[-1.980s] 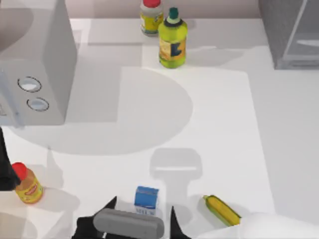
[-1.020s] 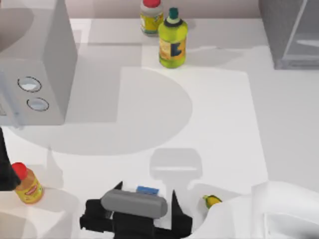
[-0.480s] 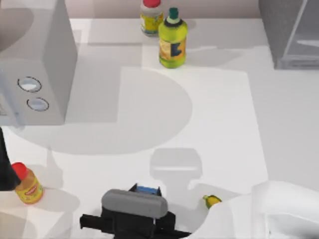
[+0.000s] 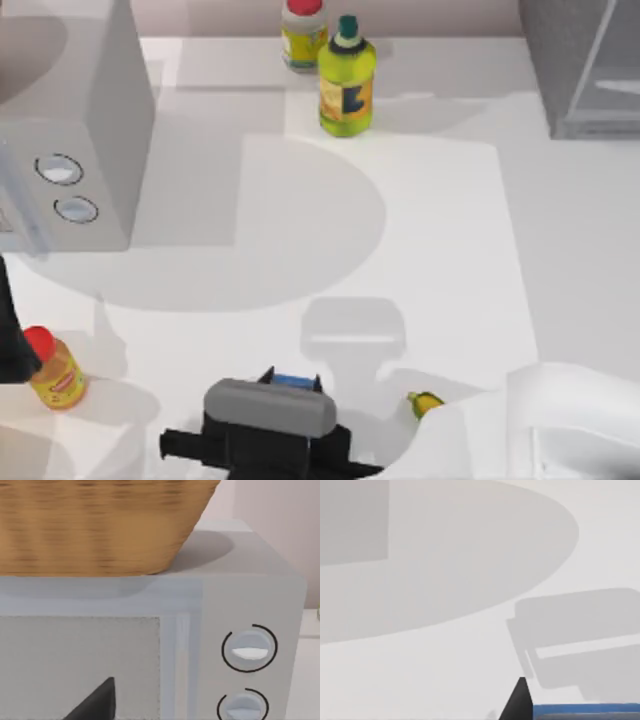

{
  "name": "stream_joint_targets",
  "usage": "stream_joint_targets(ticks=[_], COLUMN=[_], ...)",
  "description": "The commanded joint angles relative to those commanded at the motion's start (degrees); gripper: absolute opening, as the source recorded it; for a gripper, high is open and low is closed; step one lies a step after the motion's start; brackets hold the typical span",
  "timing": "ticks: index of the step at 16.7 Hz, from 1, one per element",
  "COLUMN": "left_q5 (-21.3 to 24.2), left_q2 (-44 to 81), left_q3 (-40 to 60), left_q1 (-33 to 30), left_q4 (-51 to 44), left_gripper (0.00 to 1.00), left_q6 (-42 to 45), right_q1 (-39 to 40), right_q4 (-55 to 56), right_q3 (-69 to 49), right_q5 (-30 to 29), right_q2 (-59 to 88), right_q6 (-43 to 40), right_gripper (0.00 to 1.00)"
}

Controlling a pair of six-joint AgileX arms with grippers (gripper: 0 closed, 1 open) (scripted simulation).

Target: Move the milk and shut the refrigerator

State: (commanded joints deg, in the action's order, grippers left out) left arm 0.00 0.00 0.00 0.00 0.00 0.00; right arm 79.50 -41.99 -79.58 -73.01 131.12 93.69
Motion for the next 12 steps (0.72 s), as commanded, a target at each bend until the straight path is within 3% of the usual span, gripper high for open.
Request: stream_joint_targets(ticks=[12], left_q5=[0.0], left_q2=[0.0], left_q3=[0.0], left_q1=[0.0], left_q4=[0.0], left_gripper=[1.0], left_q6=[0.0], right_q1=[0.2], right_q4=[-5.1], right_q3=[-1.5], right_q5=[0.0], right_q2=[-3.8], right_q6=[-0.1], right_gripper=[0.0])
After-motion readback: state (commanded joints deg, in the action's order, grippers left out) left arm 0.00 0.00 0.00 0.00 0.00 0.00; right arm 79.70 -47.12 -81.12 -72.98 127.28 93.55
